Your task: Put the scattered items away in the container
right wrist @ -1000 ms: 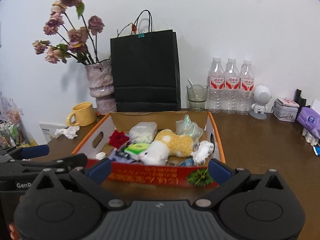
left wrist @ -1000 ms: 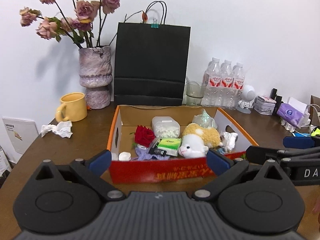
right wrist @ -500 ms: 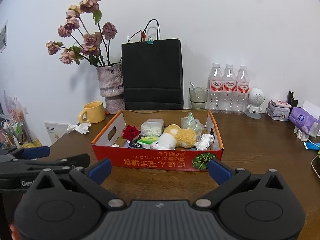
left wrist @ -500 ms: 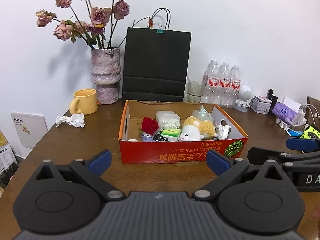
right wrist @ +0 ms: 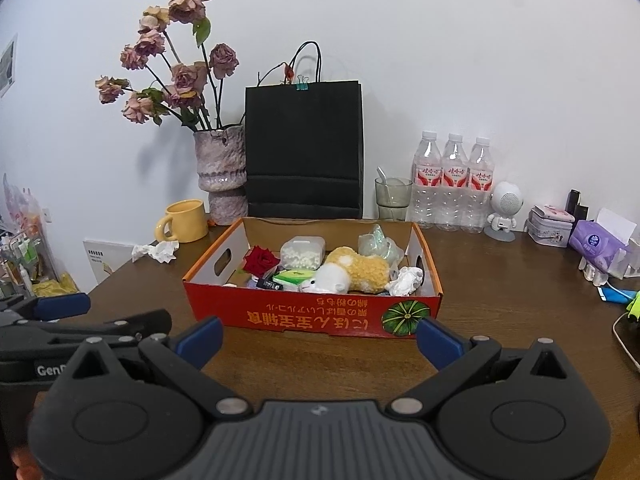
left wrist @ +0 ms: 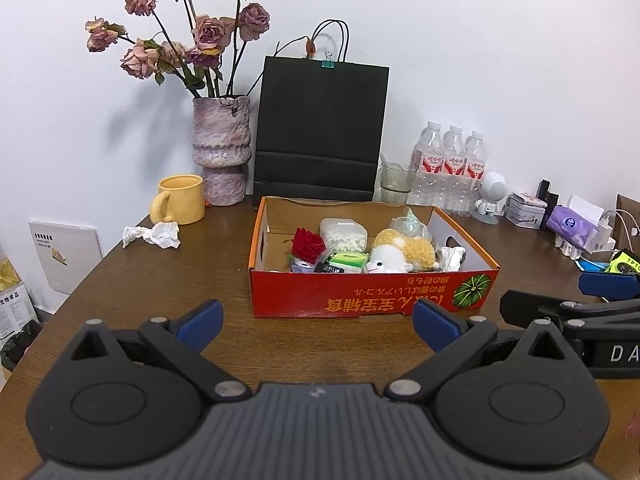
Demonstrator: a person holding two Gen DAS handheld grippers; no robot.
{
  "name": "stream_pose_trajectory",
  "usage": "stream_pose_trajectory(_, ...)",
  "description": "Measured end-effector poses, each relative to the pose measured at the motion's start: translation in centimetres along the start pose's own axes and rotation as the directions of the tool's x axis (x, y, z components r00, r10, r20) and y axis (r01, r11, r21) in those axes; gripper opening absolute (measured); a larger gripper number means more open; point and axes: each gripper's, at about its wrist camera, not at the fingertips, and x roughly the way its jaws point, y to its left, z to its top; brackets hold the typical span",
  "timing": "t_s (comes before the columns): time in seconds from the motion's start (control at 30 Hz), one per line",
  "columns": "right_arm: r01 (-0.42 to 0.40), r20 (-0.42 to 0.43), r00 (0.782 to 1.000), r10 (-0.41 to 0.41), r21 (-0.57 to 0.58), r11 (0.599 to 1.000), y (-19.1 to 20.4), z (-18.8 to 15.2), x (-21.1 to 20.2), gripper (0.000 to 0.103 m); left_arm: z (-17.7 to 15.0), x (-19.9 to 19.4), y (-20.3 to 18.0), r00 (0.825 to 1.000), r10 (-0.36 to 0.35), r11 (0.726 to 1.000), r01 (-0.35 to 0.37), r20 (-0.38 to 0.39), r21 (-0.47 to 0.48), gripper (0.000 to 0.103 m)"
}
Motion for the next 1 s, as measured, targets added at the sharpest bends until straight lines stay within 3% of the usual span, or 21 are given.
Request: stream_pose_trajectory(1.0,0.012,-0.01,1.0,-0.012,0.017,1.0,-0.89,-0.44,0.12,0.103,-0.13,0.49,-0.88,1.0,-0.005,1.0,0.005,-0.011,0.016,0.103)
